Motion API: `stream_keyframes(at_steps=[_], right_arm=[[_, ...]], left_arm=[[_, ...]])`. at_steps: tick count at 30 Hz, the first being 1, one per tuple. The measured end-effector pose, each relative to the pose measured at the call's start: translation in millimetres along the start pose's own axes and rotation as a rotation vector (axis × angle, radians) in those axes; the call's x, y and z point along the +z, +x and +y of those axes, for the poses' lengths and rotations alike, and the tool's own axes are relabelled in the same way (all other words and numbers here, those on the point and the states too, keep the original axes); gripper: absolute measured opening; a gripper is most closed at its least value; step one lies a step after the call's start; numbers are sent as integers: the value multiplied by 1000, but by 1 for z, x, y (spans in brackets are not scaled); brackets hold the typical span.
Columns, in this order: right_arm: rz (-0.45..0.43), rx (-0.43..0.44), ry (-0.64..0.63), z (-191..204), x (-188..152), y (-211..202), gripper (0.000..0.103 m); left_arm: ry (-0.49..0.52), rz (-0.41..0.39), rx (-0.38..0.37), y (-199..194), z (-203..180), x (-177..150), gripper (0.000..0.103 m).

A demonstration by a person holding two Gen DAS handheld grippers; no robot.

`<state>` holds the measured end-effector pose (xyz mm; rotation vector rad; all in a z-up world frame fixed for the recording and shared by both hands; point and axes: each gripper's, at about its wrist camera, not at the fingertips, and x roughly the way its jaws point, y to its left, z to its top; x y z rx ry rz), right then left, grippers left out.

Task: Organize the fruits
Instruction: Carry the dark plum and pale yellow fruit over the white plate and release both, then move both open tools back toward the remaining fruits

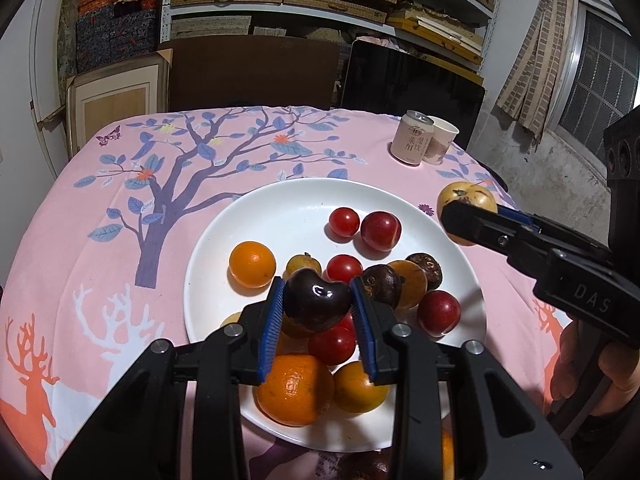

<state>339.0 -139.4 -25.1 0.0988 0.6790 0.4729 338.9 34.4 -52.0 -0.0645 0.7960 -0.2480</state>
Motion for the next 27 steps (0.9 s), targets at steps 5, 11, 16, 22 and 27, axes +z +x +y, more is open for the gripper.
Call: stream_keyframes(at_steps=[5,11,16,22,27], right_arm=[[4,-11,-9,1,1,6,41],[28,-1,-26,2,4,22,53],[1,-11,-16,1,1,9,79],[-7,30,65,-15,-23,-28,80],[-28,64,179,-37,-67,-67,89]], left_arm=[[-4,10,12,6,4,0,32],[-16,50,51,23,8,0,44],[-25,33,72,14,11,-3,60],[-28,-32,27,-28,8,-20,74],[-21,-83,-4,-72,8,-51,75]])
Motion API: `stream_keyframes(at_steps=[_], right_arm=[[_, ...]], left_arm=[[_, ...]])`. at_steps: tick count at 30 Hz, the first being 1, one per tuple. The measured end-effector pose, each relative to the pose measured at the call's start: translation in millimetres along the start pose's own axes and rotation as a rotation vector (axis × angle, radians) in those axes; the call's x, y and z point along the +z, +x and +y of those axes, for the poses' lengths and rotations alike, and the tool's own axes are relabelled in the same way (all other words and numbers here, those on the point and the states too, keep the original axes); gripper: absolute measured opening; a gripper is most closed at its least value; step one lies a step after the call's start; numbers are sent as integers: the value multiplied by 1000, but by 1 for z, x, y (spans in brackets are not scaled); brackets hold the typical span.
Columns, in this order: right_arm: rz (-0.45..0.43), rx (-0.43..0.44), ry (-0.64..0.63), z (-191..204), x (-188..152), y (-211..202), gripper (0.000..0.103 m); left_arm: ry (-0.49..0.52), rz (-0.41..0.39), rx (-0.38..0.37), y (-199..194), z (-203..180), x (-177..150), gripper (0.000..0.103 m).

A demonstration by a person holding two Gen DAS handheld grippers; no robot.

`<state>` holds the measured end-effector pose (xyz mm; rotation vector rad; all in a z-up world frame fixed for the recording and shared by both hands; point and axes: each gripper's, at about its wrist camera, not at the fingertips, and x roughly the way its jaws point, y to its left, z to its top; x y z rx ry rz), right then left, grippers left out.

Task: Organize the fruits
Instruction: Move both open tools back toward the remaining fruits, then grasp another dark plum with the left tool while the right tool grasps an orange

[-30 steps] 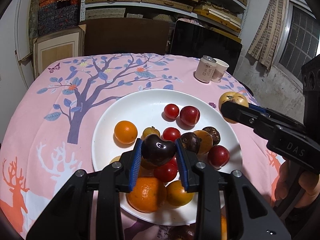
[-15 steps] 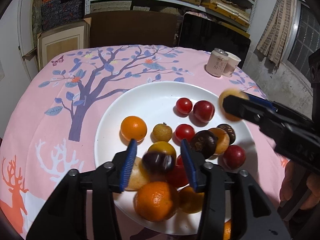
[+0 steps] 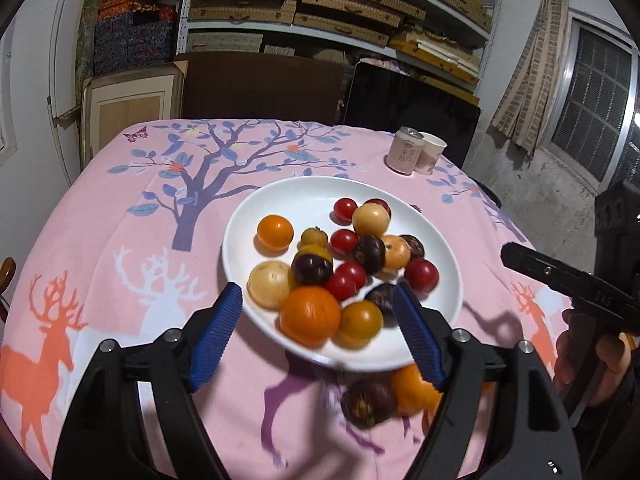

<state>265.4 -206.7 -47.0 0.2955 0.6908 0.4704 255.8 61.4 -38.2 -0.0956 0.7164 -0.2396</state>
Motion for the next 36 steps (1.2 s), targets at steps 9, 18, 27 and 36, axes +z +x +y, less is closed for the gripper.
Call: stream_keyframes(at_steps=[9,18,27,36], right_arm=[[112,-8,20,-11,-50,-18,98],[122,135,62,-17,-71,-17,99],[139,155,-9,-7,-75,-17,99],[166,127,-51,-5,-78,-11,82]], left_arm=[[166,97,-19,-22,-40,-75,76],[128,178,5,15,-43,-82,63],[140,204,26,39,-40,-76,64],[153,203,-48,36,-43,-82,36]])
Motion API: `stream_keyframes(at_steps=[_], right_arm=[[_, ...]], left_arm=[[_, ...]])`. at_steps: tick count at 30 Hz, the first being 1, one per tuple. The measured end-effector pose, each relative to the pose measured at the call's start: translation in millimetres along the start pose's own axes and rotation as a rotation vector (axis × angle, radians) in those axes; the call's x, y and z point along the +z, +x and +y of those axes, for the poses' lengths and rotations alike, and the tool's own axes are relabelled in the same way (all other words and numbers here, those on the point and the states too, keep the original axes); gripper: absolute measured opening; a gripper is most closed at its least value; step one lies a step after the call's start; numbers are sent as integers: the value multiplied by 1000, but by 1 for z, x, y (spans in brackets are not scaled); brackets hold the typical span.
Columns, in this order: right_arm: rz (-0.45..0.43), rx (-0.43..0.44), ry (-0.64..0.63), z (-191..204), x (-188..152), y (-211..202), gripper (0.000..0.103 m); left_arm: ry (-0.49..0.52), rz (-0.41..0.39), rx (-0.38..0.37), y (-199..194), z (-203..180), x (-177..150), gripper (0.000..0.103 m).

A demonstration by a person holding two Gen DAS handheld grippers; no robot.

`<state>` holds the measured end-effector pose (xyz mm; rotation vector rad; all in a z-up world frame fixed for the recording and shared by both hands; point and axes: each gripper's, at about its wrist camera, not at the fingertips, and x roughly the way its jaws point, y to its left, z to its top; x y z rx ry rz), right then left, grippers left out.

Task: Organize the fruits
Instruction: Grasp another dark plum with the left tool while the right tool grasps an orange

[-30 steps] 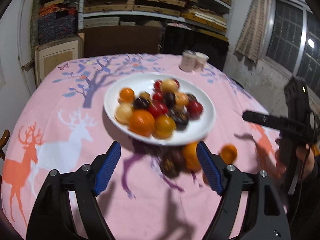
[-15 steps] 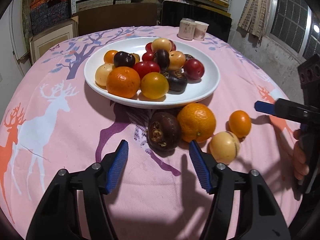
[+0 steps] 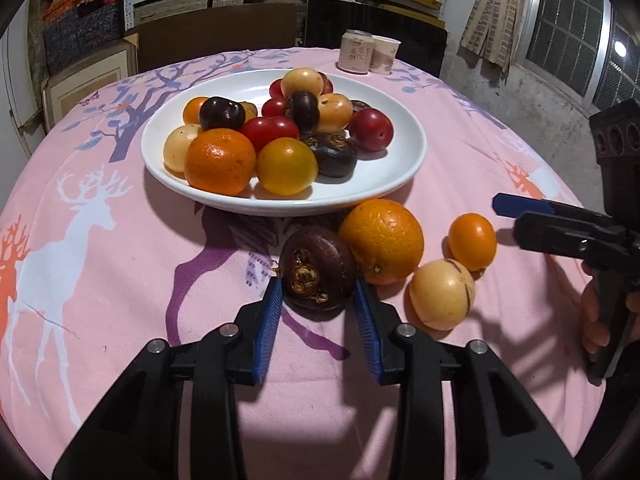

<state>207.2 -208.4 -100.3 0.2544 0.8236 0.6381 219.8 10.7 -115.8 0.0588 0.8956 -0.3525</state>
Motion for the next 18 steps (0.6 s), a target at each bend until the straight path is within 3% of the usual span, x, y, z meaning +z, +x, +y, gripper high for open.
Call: stream_keyframes(at_steps=[11,18], right_arm=[[22,-6,-19,3,-1,5,81],[23,-9,-12,2,-1,6,81]], left_arm=[[-47,14,-45,10,9,8,39],[2,-21,16,2,-2,5,37]])
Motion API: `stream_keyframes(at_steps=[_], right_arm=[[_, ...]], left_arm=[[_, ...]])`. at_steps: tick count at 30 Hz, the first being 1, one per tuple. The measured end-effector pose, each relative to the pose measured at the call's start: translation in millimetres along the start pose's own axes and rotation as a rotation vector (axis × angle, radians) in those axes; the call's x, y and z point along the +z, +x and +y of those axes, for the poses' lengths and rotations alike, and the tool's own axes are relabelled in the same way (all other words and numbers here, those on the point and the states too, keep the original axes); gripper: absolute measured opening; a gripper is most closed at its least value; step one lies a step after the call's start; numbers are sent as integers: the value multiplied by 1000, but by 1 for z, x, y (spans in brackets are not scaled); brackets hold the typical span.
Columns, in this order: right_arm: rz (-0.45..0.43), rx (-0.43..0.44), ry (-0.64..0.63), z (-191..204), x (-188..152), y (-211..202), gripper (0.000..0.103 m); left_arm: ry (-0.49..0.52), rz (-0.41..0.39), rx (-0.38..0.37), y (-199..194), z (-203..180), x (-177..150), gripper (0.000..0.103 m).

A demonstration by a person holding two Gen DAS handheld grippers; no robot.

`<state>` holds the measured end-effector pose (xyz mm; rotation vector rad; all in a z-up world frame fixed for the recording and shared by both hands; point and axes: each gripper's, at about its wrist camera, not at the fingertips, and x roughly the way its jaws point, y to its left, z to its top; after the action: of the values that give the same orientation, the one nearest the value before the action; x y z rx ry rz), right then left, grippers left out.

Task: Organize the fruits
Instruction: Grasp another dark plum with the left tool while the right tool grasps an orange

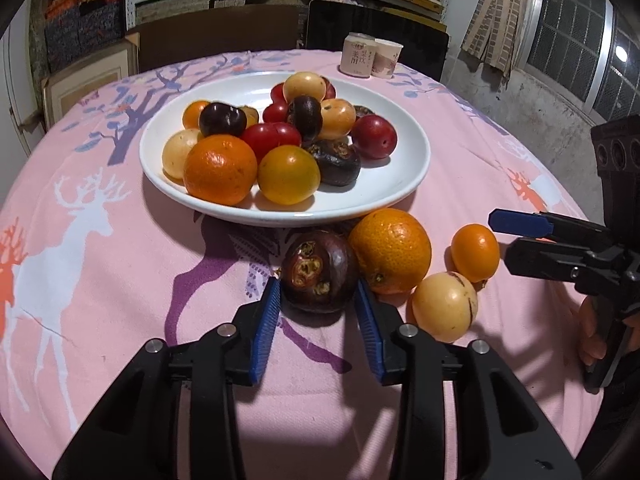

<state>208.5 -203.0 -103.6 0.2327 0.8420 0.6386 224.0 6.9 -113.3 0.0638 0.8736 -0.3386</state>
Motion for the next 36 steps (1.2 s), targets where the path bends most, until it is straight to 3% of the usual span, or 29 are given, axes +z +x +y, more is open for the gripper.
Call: stream_keyframes(at_steps=[2,6,9,11,15,18,23,27,30,32,35,36], right_arm=[[0,-2,-2,0,0,0,81],[7,-13,-4,0,-1,1,81],[16,-68,-4,1,-1,3,82],[36,-142,-20,3,-1,6,81],[117,-248,-135,20,-3,23,67],[162,-321,-227,30,-6,35,67],[164,-343,-265,33,-4,43,66],[155,-345,-270,33,-5,42,65],[151,-345,-271,33,-5,42,65],[149,-345,-268,33,-5,42,66],[147,-344,-268,33,-6,41,66],[145,-343,-268,33,-6,41,66]], left_arm=[[9,-13,24,-5,-2,-3,37],[28,-61,148,-17,-6,-6,37],[22,-90,183,-25,-4,-8,37],[14,-92,186,-27,-1,-8,37],[13,-86,178,-27,2,-8,37],[11,-84,173,-27,3,-8,37],[-15,-41,156,-18,9,-8,37],[-53,41,131,-2,17,-7,56],[-60,47,125,2,18,-6,72],[-44,52,134,3,14,-6,75],[-48,38,134,0,15,-7,69],[-54,29,122,-1,15,-6,48]])
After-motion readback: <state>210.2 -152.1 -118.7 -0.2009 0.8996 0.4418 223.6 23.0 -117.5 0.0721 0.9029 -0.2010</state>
